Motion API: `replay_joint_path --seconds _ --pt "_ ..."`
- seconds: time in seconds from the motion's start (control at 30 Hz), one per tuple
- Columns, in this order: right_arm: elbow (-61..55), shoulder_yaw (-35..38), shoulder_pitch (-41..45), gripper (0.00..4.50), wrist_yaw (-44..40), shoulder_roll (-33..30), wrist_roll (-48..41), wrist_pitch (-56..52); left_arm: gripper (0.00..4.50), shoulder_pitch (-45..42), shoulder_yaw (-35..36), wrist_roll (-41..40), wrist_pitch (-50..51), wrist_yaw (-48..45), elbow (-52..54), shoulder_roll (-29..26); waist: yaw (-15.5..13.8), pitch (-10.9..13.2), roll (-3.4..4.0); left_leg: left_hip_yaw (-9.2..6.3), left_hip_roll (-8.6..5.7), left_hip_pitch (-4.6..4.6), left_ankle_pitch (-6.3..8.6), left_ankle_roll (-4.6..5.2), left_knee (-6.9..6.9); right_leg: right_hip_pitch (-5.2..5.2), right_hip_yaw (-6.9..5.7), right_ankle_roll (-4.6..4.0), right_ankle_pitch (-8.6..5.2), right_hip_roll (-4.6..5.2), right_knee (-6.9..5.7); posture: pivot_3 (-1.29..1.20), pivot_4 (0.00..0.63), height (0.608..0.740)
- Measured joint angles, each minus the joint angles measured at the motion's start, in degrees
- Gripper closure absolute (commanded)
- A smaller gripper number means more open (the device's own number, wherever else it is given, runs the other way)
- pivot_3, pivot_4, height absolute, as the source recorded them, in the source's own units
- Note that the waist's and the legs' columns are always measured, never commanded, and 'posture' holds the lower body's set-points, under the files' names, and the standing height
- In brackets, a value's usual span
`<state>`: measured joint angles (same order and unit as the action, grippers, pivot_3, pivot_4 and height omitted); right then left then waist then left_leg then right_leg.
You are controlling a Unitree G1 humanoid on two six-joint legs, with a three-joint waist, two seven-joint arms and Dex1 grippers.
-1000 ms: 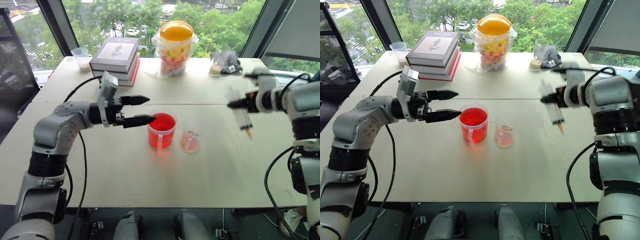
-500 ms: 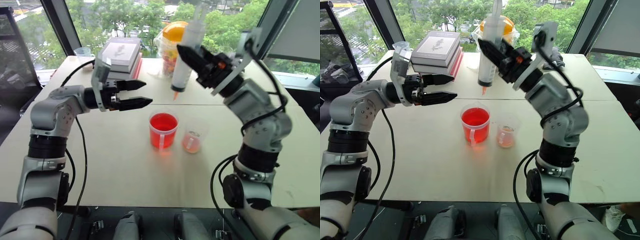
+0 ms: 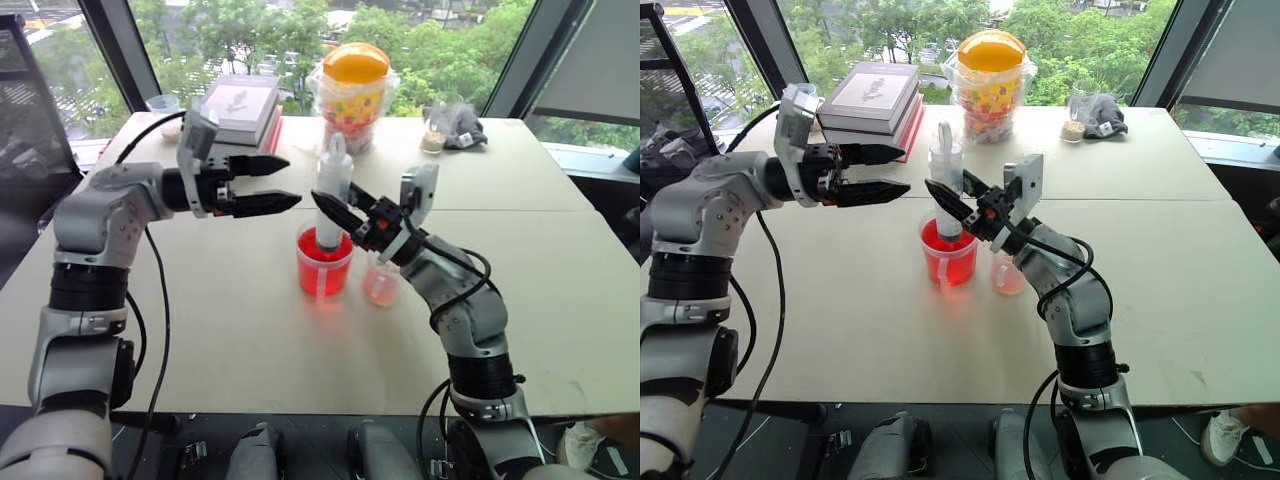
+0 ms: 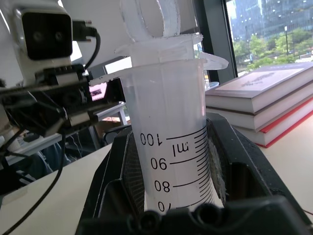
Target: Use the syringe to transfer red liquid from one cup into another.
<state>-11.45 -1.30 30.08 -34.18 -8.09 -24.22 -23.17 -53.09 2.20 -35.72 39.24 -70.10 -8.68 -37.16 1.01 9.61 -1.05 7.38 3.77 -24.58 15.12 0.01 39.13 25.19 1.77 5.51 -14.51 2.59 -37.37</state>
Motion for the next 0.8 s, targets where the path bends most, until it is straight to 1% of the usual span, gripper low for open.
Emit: replay_joint_path --seconds 0.1,0.2,0.4,0.8 --pt "0.6 -0.5 -0.6 3.11 -0.1 -0.5 0.7 1.2 0.00 -1.1 -0.4 0.1 0.1 -0.5 -0.1 0.6 0.0 0.0 0.00 0.00 0.00 0.00 0.00 0.00 0.00 0.01 0.00 0.00 0.00 0.00 0.00 0.00 0.150 0.740" --pt "0.6 -0.7 -0.7 3.11 -0.1 -0.6 1.0 2.2 0.00 -2.7 -1.3 0.9 -1.5 -0.6 -1.7 2.4 0.0 0.0 0.00 -0.01 0.00 0.00 0.00 0.00 0.00 0.00 0.00 0.00 0.00 0.00 -0.01 0.00 0.150 0.740" --pt "0.6 -1.6 -0.8 3.11 -0.2 -1.2 1.5 2.4 0.00 -6.9 -2.1 5.2 -7.1 -0.2 -9.6 5.3 0.0 0.0 0.00 -0.01 0.00 0.01 0.00 0.00 -0.01 0.01 0.00 0.00 0.00 -0.03 -0.01 0.00 0.150 0.740" --pt "0.6 -2.7 -1.2 3.11 -0.2 -2.5 2.1 2.3 0.00 -12.9 -3.2 10.6 -15.3 -1.9 -21.7 10.7 -0.1 0.0 0.00 -0.01 -0.01 0.00 0.00 0.00 -0.01 0.00 0.00 0.00 0.00 -0.02 0.01 0.00 0.150 0.740"
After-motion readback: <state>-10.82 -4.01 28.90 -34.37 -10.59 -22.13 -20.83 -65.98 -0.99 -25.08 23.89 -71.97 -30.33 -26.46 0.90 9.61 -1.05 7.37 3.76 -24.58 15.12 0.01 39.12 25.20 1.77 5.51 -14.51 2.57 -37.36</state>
